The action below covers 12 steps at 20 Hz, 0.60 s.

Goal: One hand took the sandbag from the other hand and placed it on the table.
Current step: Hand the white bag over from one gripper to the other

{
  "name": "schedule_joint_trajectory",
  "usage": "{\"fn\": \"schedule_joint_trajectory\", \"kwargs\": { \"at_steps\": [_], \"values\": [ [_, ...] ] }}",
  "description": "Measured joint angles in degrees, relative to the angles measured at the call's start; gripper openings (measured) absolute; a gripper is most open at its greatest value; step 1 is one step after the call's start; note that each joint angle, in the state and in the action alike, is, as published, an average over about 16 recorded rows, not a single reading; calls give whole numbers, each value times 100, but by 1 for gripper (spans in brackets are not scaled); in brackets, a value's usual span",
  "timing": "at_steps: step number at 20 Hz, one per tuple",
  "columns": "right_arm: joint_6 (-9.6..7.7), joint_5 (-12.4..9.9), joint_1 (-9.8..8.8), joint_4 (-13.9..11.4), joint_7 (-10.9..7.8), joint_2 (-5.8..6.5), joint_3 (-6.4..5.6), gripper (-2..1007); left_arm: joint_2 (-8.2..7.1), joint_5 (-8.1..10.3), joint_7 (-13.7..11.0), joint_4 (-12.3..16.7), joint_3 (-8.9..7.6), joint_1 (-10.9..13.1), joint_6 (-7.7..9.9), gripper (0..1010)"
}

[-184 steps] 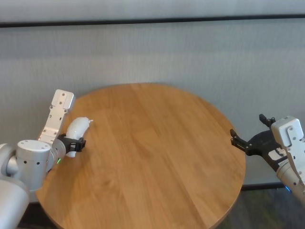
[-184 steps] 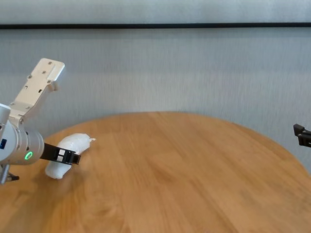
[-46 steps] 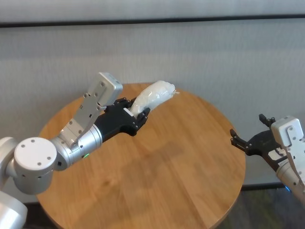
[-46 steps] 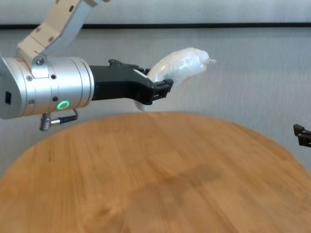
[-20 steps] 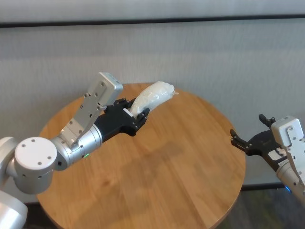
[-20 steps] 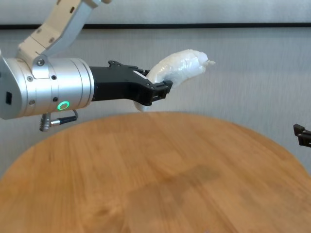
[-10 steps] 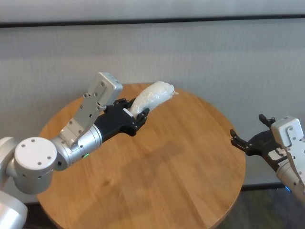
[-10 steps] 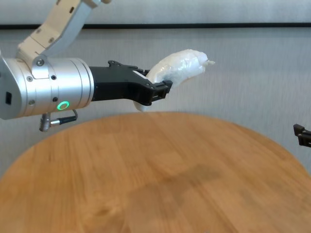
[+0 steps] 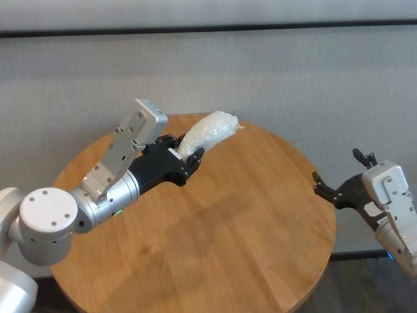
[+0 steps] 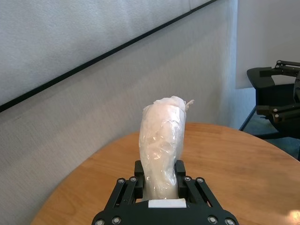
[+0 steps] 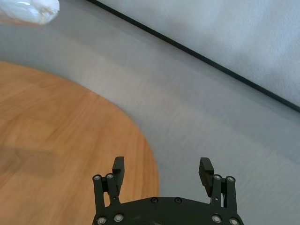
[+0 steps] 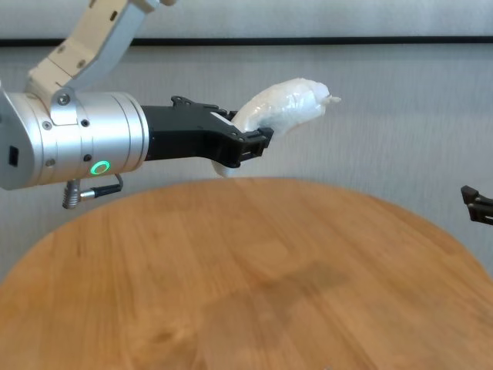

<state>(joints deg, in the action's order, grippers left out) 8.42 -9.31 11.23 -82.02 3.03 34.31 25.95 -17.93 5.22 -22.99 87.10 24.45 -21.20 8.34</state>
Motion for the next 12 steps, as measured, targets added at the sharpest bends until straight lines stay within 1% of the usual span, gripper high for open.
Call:
{"fn": "schedule_joint_trajectory", "kwargs": {
  "at_steps": [5,10,12],
  "values": [
    [196,257,2,-73,9,-42,18,1000,0,0,0,0,0,0,0,412],
    [463,440,11,-123,-38,-107,38,1001,0,0,0,0,0,0,0,412],
    [561,513,12,-139,-7,-141,43,1001,0,0,0,0,0,0,0,412]
  ]
}}
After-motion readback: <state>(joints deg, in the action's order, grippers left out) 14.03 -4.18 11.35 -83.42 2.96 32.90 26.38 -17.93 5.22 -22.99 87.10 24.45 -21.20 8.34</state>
